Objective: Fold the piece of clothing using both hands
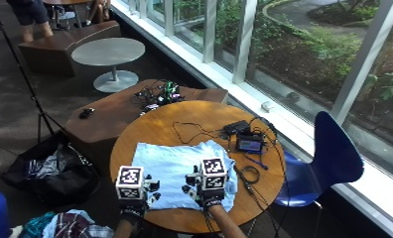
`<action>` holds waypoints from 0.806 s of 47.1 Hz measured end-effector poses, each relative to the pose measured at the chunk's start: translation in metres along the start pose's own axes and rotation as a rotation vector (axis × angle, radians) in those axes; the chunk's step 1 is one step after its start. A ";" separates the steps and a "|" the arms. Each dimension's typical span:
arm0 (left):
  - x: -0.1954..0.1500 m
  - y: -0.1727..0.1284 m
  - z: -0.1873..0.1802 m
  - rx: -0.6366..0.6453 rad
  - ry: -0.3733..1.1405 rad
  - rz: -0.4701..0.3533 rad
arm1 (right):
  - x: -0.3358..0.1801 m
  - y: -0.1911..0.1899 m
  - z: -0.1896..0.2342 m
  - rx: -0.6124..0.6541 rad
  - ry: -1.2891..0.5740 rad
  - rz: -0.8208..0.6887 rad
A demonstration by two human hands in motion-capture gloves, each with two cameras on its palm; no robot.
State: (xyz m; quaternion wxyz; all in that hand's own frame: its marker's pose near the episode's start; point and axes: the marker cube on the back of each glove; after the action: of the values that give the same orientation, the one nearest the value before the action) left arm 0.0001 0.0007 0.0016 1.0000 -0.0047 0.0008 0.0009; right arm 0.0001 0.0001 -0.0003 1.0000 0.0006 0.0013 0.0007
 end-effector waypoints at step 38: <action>0.000 0.006 -0.008 -0.008 0.026 0.015 | -0.002 -0.001 -0.001 -0.002 -0.030 -0.022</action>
State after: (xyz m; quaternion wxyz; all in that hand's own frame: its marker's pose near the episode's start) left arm 0.0005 0.0065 -0.0062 0.9998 -0.0088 0.0136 0.0084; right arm -0.0015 -0.0008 -0.0013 0.9999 -0.0005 -0.0139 -0.0101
